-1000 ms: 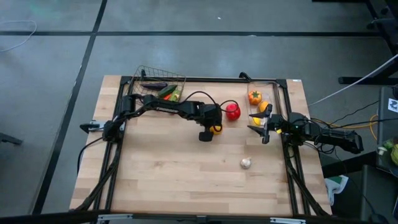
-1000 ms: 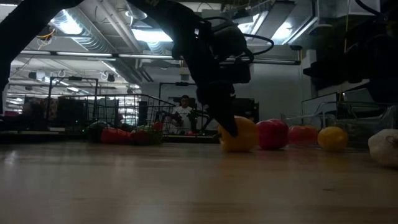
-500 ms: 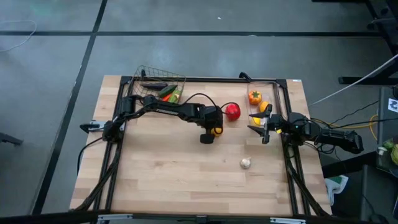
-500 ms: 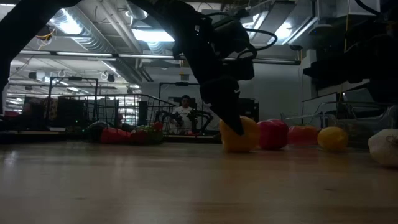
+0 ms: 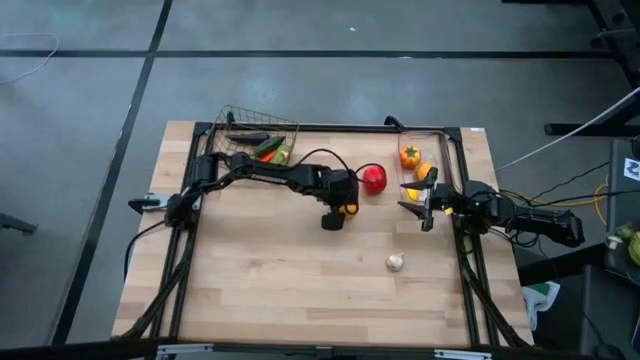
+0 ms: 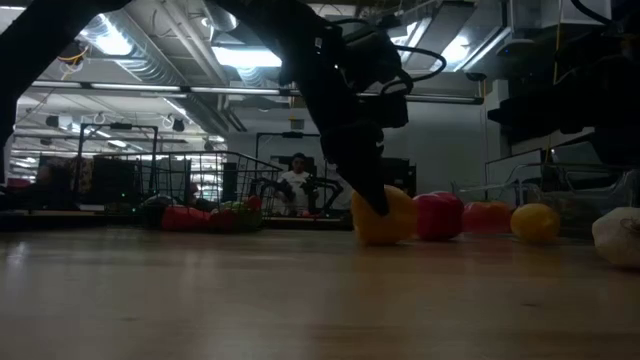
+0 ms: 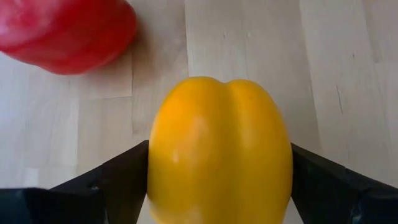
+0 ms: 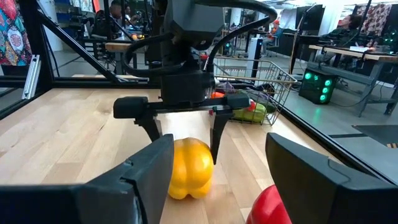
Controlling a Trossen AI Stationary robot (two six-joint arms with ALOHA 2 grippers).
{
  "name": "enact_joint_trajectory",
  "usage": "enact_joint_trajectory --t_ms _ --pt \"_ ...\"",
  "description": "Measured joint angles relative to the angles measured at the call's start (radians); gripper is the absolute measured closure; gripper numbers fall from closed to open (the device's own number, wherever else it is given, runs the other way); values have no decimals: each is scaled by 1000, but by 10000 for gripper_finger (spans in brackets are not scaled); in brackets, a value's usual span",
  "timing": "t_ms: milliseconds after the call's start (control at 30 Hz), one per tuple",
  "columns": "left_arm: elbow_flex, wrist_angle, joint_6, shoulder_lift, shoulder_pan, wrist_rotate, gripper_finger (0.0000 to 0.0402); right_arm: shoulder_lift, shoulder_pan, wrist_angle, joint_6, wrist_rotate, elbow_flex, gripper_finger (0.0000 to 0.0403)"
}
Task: Sort produce into baskets
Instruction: Put the yellow bell pepper into the silver wire basket
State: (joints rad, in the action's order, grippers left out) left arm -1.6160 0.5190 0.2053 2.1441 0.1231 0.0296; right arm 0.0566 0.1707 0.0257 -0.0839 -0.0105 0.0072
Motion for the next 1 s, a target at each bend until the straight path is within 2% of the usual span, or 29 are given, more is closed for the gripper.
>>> enact_joint_trajectory --t_ms 300,567,1000 --pt "-187 237 2 0 45 1 79 0 0 0 0 0 0 150" --pt "-375 501 29 -4 159 1 79 0 0 0 0 0 0 150" --pt "-390 701 -79 -170 435 30 79 0 0 0 0 0 0 150"
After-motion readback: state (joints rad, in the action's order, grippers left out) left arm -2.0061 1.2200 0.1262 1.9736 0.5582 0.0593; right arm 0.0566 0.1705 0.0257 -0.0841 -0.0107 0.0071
